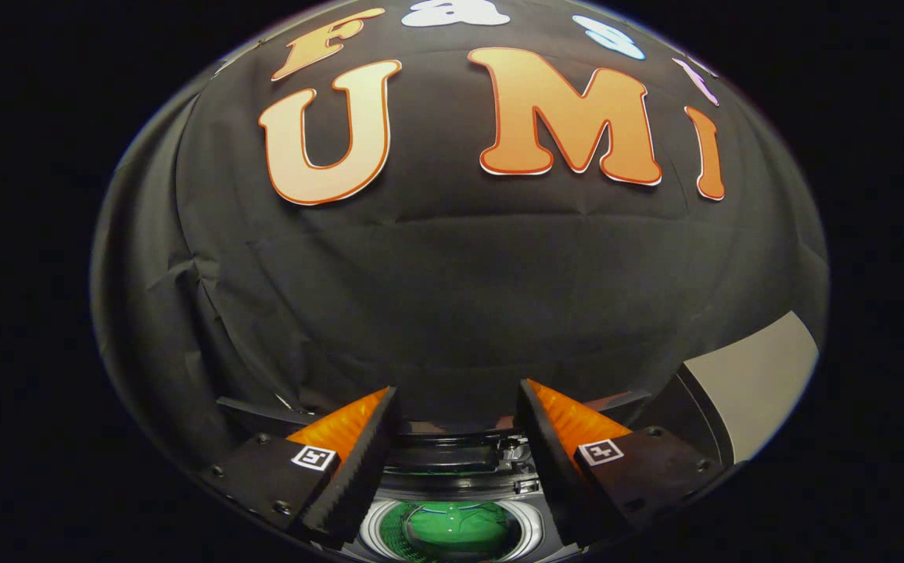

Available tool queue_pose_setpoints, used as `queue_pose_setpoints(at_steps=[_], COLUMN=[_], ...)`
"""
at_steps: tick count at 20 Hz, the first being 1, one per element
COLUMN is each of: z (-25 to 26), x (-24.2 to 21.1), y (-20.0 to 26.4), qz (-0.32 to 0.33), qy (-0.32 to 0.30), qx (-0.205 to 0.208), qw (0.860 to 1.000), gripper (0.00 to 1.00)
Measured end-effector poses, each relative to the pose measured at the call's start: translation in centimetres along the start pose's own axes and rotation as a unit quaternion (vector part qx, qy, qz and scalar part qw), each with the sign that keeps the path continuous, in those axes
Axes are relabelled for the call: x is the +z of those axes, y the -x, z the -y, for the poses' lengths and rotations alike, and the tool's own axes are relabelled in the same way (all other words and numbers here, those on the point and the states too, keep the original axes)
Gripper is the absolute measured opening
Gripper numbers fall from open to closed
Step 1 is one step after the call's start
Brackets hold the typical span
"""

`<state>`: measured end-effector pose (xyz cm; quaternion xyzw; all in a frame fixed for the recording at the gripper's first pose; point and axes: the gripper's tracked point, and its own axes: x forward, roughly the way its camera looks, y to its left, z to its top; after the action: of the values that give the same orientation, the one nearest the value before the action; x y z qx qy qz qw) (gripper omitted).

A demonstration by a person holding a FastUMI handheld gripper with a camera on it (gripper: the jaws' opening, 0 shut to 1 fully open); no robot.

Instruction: Put the clothes into the washing machine and then close the washing machine lid.

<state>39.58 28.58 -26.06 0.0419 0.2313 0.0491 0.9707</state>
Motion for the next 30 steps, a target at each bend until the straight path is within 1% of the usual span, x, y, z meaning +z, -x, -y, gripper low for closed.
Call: queue_pose_setpoints(at_steps=[15,23,30], z=[0.2,0.1,0.2], x=[-1.5,-3.6,-5.2], y=[3.4,6.1,8.3], qz=[0.025,0.037,0.067], qy=[0.008,0.012,0.017], qx=[0.011,0.014,0.019], qw=[1.0,0.999,0.997], gripper=[0.97,0.97,0.97])
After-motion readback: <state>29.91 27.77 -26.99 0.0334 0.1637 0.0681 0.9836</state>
